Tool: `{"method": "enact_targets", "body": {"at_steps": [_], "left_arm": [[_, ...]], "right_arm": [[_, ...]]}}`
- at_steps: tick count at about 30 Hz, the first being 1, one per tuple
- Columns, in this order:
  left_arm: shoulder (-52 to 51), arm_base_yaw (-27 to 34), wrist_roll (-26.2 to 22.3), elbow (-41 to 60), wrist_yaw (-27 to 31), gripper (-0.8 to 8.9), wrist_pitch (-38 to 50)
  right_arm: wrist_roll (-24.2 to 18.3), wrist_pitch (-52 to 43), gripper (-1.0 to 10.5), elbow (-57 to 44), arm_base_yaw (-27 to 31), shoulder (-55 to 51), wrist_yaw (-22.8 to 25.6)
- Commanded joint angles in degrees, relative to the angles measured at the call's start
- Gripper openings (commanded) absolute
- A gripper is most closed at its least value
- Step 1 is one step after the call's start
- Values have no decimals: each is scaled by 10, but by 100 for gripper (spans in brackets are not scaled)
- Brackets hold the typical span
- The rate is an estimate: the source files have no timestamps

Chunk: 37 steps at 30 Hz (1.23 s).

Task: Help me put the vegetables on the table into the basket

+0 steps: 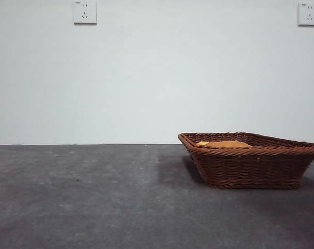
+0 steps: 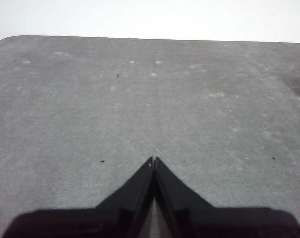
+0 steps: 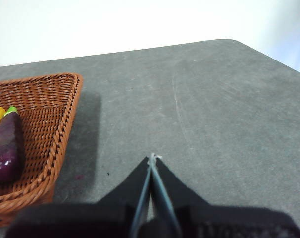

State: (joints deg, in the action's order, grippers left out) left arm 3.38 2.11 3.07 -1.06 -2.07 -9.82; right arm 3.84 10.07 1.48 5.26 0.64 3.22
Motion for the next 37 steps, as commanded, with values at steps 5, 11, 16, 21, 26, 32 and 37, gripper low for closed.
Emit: {"method": "enact_targets", "body": {"at_steps": [5,11,16,21,26,32,37], "left_arm": [[0,-1,3,6,2,-2,4],[0,-1,3,6,2,-2,4],[0,-1,3,6,2,-2,4],[0,-1,3,6,2,-2,4],[0,-1,3,6,2,-2,4],[0,-1,3,6,2,-2,4],[0,-1,3,6,2,-2,4]], "right_arm": [[0,3,1,-7,0,-2,2],[0,4,1,-6,0,-2,2],[0,4,1,-6,0,-2,2],[0,4,1,-6,0,-2,2],[0,4,1,-6,0,-2,2],[0,4,1,-6,0,-2,2],[0,4,1,-6,0,-2,2]]}}
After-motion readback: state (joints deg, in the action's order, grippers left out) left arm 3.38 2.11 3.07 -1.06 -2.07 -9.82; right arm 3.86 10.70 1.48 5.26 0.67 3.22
